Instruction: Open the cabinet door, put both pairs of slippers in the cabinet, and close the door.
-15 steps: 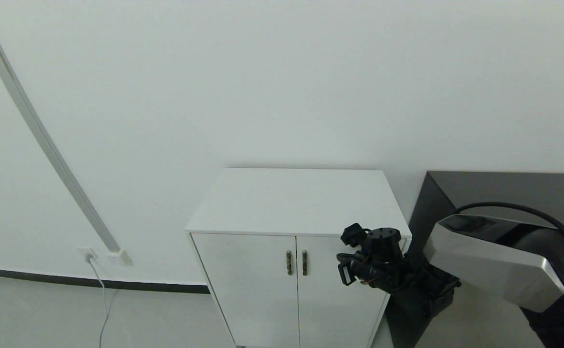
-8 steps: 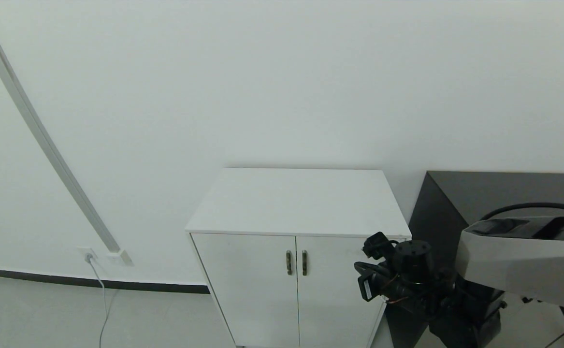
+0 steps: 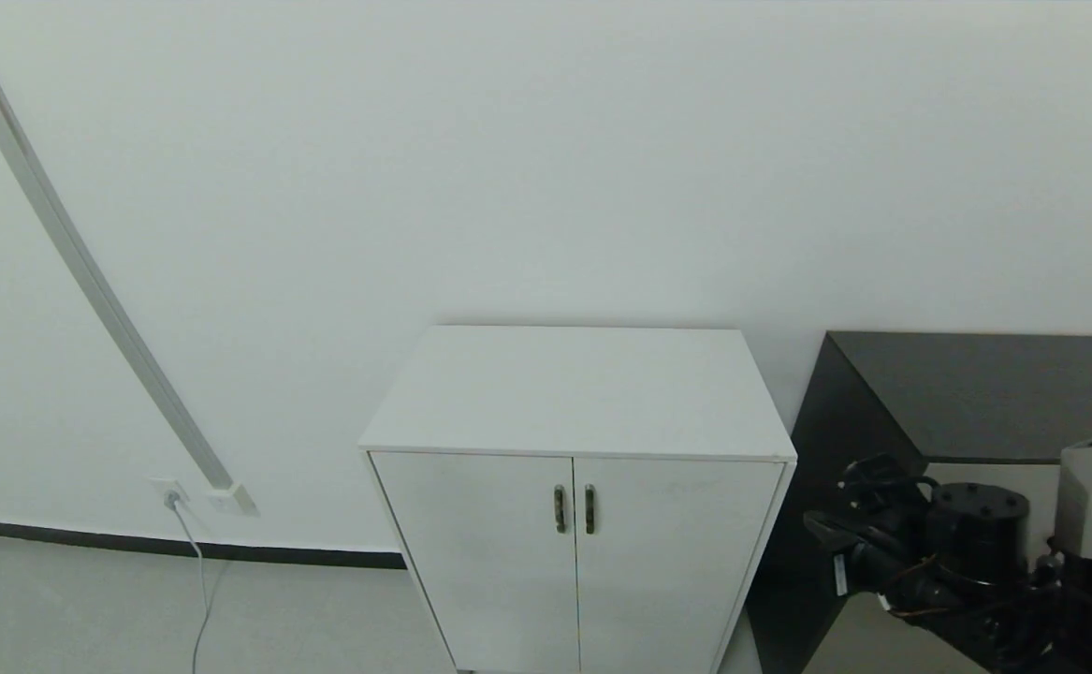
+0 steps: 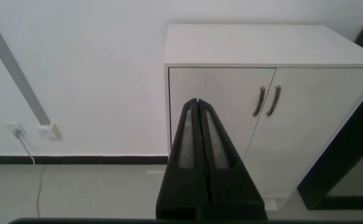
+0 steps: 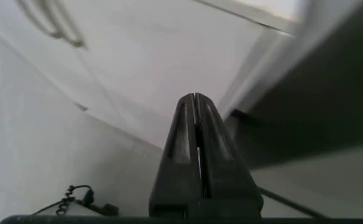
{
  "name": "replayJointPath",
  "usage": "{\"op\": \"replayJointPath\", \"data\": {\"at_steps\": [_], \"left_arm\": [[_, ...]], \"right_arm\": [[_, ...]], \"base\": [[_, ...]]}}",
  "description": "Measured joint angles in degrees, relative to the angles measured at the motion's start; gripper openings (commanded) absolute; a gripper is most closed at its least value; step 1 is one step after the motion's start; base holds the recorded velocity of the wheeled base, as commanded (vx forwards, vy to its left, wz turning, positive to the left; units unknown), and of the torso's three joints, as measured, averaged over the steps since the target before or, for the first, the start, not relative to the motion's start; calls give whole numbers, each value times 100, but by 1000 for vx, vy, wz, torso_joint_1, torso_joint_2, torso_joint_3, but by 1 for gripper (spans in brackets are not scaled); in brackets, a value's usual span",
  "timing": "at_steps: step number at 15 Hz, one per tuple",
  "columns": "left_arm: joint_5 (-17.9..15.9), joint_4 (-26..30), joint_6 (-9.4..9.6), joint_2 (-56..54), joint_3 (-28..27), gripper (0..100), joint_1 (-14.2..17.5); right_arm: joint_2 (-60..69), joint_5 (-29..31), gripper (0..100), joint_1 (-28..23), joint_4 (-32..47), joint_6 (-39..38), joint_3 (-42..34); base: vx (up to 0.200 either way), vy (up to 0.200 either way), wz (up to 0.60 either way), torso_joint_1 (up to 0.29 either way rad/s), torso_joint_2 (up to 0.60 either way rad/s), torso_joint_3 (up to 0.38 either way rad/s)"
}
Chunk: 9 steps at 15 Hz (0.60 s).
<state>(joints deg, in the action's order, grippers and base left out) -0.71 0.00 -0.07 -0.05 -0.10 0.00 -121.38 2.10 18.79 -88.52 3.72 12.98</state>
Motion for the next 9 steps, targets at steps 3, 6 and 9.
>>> {"op": "replayJointPath", "data": {"at_steps": [3,6,9], "left_arm": [[0,0,0,0,0,0,0],[2,0,0,0,0,0,0],[2,0,0,0,0,0,0]], "right_arm": [[453,-22,0,-506,-139,5,-852],[970,-32,0,-890,-148,20,-1230],[1496,-32,0,-1061,325,71,-1291]], "base": [[0,0,0,0,0,0],[0,0,0,0,0,0],[0,0,0,0,0,0]]}}
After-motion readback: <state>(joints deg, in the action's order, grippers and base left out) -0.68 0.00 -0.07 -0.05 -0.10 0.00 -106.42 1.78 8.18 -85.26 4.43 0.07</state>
